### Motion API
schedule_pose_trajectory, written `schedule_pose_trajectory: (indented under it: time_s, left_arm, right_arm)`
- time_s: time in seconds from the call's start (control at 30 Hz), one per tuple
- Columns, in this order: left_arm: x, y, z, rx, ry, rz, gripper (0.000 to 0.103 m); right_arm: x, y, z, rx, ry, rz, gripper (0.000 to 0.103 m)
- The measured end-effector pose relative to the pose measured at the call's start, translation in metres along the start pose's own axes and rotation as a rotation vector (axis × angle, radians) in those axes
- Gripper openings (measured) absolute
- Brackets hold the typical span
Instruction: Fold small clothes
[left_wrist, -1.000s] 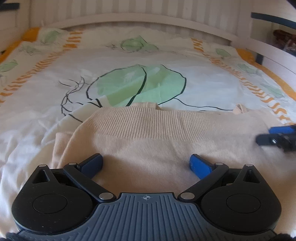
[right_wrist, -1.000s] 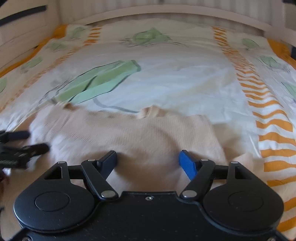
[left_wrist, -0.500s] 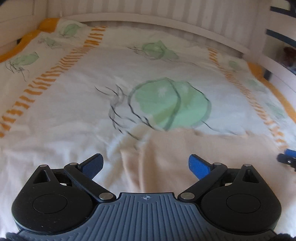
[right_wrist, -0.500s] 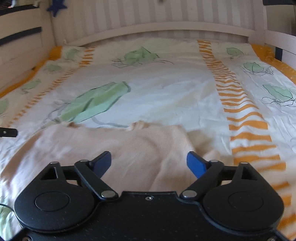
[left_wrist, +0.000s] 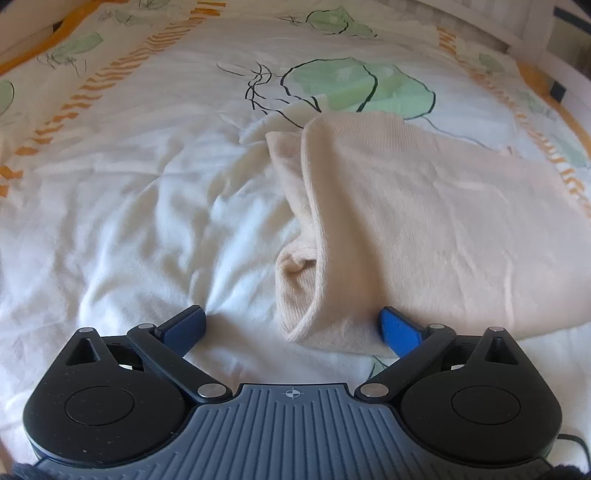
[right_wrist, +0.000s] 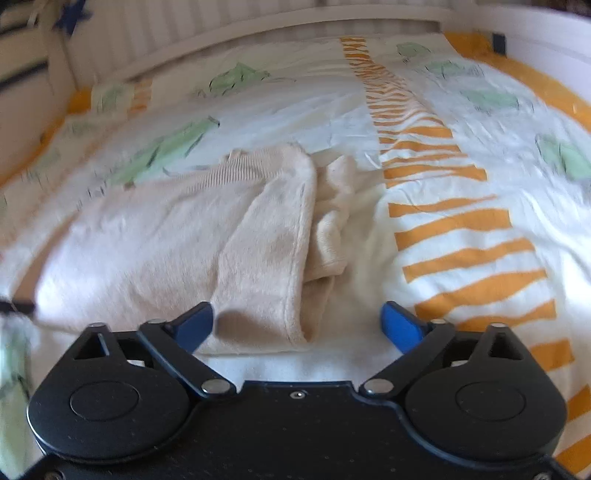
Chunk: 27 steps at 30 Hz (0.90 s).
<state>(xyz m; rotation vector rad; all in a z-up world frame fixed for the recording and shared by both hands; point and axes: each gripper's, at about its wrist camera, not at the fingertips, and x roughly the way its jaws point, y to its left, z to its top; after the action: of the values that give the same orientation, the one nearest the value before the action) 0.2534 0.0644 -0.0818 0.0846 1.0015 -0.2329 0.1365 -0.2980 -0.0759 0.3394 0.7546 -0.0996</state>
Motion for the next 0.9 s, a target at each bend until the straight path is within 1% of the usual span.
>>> schedule_pose_trajectory:
  time_s: [0.1, 0.23, 0.33, 0.43, 0.6, 0.7, 0.77, 0.83, 0.9]
  left_arm:
    - [0.002, -0.005, -0.004, -0.010, -0.012, 0.026, 0.102]
    - [0.000, -0.009, -0.006, -0.024, -0.023, 0.039, 0.102]
    - [-0.005, -0.006, -0.007, -0.026, -0.017, 0.030, 0.102]
    - [-0.008, -0.005, -0.005, -0.030, 0.002, 0.025, 0.101]
    - [-0.028, -0.010, 0.000, -0.102, 0.011, 0.000, 0.101]
    - [-0.041, -0.023, 0.009, -0.112, -0.004, -0.034, 0.101]
    - [-0.045, -0.037, 0.019, -0.103, -0.011, -0.043, 0.101]
    - [-0.044, -0.053, 0.031, -0.087, -0.016, -0.055, 0.101]
    - [-0.036, -0.070, 0.044, -0.080, -0.016, -0.068, 0.101]
  right_arm:
    - [0.002, -0.015, 0.004, 0.104, 0.003, 0.064, 0.103]
    - [0.010, -0.025, 0.006, 0.136, 0.006, 0.130, 0.103]
    - [0.018, -0.031, 0.010, 0.149, -0.002, 0.196, 0.103]
    - [0.027, -0.039, 0.016, 0.190, -0.009, 0.255, 0.103]
    - [0.046, -0.052, 0.030, 0.255, 0.000, 0.346, 0.103]
    - [0.058, -0.055, 0.040, 0.255, 0.022, 0.398, 0.103]
    - [0.067, -0.055, 0.048, 0.237, 0.048, 0.433, 0.103]
    - [0.077, -0.055, 0.055, 0.222, 0.066, 0.469, 0.103]
    - [0.082, -0.059, 0.057, 0.240, 0.054, 0.501, 0.103]
